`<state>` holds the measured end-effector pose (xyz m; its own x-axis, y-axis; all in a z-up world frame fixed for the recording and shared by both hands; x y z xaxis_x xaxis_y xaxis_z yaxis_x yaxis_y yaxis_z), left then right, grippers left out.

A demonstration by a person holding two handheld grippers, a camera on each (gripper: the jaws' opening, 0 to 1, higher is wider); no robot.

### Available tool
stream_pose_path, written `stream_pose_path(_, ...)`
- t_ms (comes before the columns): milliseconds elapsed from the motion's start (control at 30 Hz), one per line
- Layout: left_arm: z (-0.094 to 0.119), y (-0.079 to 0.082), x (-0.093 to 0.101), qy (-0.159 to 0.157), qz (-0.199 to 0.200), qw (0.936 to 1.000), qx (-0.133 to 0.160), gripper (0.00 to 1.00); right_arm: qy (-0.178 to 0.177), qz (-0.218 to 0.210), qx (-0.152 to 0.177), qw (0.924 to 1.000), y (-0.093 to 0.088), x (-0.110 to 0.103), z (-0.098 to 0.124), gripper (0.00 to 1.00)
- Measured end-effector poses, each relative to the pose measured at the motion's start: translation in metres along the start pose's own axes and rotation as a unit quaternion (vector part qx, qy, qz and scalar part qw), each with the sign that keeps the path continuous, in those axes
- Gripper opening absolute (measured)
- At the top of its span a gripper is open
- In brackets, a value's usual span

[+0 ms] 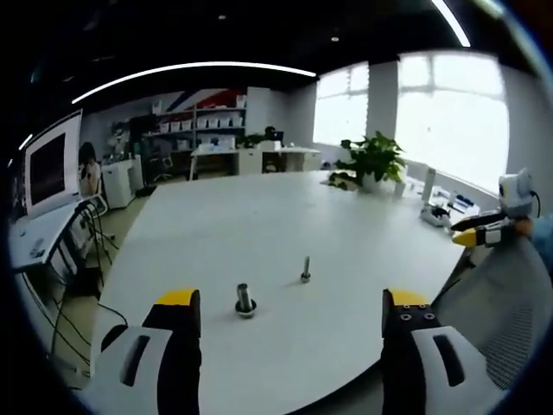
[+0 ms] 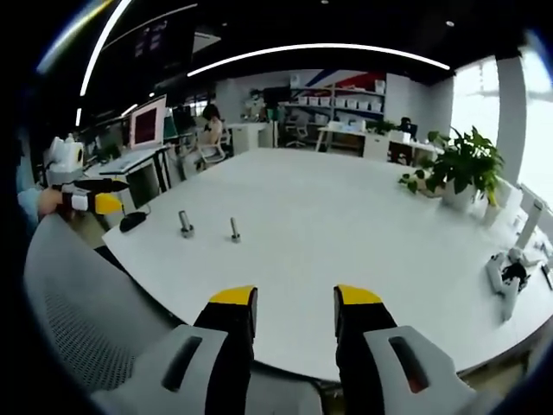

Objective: Place the washer onto the threaded stud by aligning its center hole with the stud, sliding it down to the base, and recovering from edge contact or off-axis alignment until the washer reaches the visible bottom stop.

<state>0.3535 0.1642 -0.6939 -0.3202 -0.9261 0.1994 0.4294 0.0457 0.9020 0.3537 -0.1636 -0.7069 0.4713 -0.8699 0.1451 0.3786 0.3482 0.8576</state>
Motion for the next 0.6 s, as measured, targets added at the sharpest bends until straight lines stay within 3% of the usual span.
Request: stream_pose_path(600, -0.0017, -0.0069, 0.0025, -0.006, -0.002, 0.9998, -0.02, 0.84, 0.01, -0.006, 0.012, 0.9999, 0.0018, -0.0014, -0.0001, 0.33)
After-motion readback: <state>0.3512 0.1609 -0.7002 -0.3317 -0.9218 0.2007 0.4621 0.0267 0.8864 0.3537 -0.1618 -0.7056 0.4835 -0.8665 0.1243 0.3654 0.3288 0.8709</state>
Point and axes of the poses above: the point that each gripper's makers call its tool centre point, and the gripper's own axes: z roughly backward along the fingers, x roughly to its right, y roughly out of its top, the point moved 1 cm from there along z, roughly backward along the fingers, and after that the axes turned 8 degrees about z, right-handed, at the moved point
